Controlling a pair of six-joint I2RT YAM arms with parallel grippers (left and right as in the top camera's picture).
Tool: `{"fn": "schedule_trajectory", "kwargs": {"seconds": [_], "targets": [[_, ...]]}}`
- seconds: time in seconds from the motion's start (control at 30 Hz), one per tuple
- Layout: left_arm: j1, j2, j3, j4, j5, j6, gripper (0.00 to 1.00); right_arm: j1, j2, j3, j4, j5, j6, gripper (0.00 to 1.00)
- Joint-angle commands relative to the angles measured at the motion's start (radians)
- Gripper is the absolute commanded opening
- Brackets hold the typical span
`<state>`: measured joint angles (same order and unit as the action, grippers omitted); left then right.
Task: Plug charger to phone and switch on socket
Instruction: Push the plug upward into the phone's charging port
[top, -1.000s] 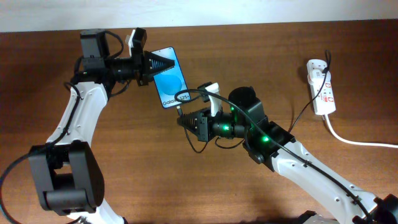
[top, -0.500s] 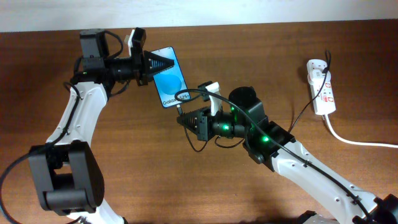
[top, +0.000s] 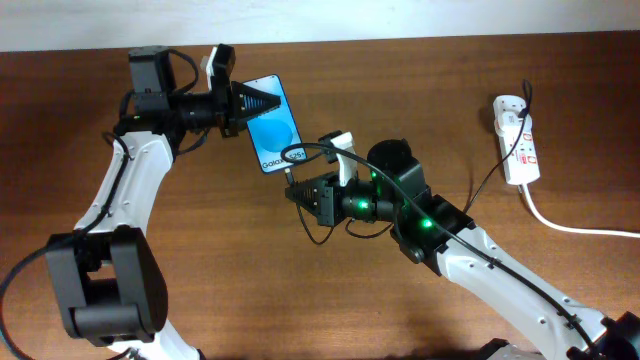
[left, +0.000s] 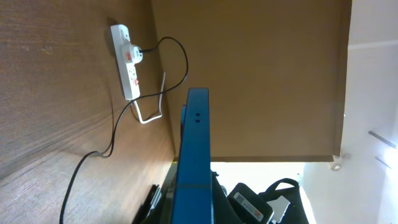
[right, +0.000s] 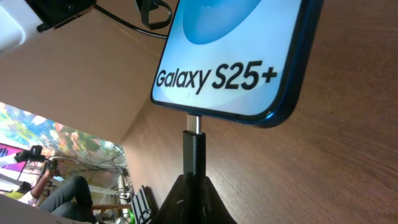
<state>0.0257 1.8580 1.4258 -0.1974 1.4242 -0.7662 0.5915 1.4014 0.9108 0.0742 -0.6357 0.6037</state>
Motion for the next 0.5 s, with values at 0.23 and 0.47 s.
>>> {"fn": "schedule_trajectory", "kwargs": {"seconds": [0.23,0.47], "targets": [[0.000,0.006,0.014,0.040,0.028,0.013,0.00,-0.005,-0.002,0.020,0.011,0.031,0.026,0.04],[0.000,0.006,0.014,0.040,0.031,0.013,0.00,-0.004,0.012,0.020,0.007,0.019,0.041,0.04]]}}
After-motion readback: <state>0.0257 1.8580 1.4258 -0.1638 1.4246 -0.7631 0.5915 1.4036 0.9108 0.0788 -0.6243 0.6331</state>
